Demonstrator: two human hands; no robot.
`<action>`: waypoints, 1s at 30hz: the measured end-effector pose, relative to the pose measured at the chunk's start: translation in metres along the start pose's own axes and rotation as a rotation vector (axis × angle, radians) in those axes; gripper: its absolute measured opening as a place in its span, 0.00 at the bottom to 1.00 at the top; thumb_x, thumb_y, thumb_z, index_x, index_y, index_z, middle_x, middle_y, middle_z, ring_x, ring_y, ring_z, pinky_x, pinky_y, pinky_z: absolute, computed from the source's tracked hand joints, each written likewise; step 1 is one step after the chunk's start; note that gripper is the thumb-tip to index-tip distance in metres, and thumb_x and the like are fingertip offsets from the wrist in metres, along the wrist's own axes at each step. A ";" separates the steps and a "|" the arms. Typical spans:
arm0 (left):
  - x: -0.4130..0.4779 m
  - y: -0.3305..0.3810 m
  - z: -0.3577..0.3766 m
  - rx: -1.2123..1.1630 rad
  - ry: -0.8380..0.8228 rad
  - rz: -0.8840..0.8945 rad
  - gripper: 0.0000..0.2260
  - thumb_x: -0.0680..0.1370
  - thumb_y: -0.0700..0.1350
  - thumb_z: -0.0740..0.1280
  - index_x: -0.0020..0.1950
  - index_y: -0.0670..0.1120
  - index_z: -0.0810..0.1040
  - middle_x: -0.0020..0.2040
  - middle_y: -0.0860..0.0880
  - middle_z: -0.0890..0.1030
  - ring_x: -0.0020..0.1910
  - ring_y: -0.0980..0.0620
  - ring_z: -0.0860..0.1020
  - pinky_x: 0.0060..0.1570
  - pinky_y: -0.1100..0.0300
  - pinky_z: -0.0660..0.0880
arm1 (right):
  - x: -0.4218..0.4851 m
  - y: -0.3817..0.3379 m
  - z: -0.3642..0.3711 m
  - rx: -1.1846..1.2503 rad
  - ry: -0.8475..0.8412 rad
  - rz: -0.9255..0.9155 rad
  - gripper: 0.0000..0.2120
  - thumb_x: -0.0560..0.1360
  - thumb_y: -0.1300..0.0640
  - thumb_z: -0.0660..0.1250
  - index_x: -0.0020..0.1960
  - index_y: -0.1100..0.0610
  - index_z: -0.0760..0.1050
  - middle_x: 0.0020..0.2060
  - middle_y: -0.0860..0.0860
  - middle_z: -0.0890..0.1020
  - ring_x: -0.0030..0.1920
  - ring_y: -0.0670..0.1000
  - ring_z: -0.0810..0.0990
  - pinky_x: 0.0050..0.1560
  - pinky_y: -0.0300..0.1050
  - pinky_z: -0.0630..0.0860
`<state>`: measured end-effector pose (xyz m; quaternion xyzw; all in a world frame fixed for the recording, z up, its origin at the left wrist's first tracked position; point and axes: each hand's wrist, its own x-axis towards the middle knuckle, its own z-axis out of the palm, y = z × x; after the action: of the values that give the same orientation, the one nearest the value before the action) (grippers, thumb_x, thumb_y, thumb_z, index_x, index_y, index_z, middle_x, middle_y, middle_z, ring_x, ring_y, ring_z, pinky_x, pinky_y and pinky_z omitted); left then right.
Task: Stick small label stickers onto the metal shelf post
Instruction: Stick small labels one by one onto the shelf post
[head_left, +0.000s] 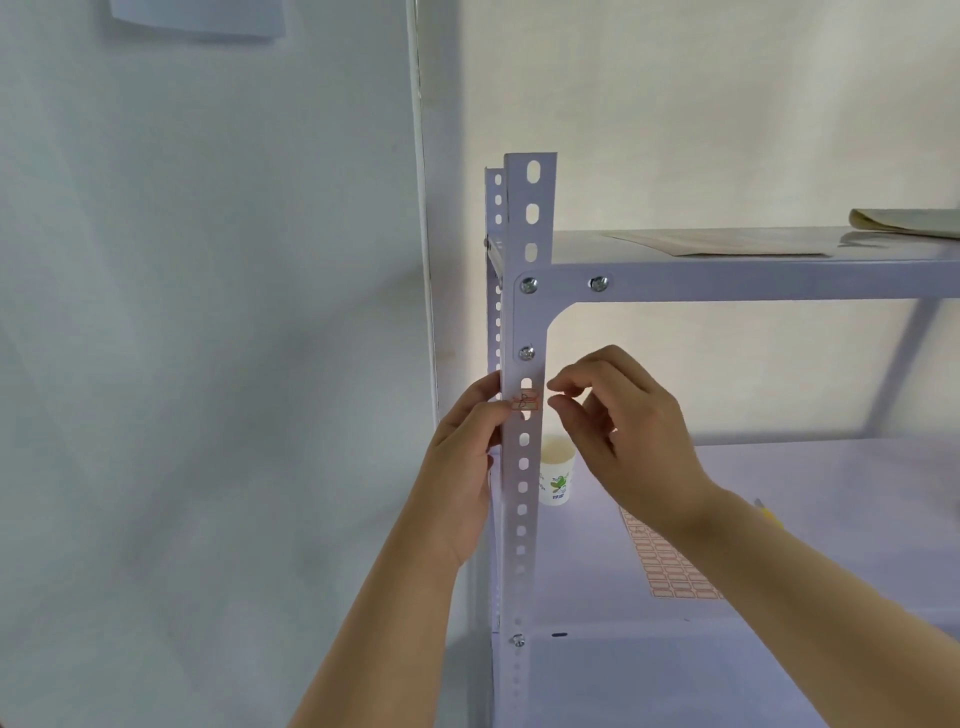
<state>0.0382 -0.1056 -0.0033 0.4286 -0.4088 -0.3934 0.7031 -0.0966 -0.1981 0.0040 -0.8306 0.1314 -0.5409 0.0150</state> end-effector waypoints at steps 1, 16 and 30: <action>0.000 0.000 0.000 -0.002 -0.004 -0.002 0.14 0.82 0.42 0.61 0.64 0.49 0.83 0.50 0.50 0.86 0.43 0.55 0.82 0.44 0.65 0.79 | -0.004 -0.003 0.002 0.052 0.024 0.062 0.03 0.78 0.60 0.66 0.48 0.59 0.78 0.44 0.49 0.78 0.29 0.46 0.76 0.34 0.36 0.73; 0.012 -0.001 0.004 -0.093 0.052 -0.026 0.11 0.77 0.42 0.65 0.56 0.38 0.81 0.49 0.40 0.80 0.47 0.44 0.77 0.45 0.51 0.75 | -0.015 -0.036 0.023 0.441 0.150 0.623 0.11 0.79 0.61 0.68 0.45 0.44 0.75 0.41 0.44 0.82 0.32 0.52 0.83 0.32 0.45 0.78; 0.022 0.001 0.005 -0.130 0.002 -0.126 0.21 0.72 0.41 0.63 0.63 0.35 0.74 0.53 0.41 0.80 0.53 0.42 0.75 0.51 0.46 0.73 | -0.013 -0.031 0.027 0.385 0.117 0.509 0.08 0.78 0.63 0.68 0.49 0.51 0.79 0.45 0.48 0.83 0.34 0.53 0.83 0.35 0.50 0.79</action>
<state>0.0414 -0.1263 0.0045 0.4072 -0.3540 -0.4624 0.7037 -0.0709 -0.1685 -0.0139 -0.7206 0.2306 -0.5814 0.2992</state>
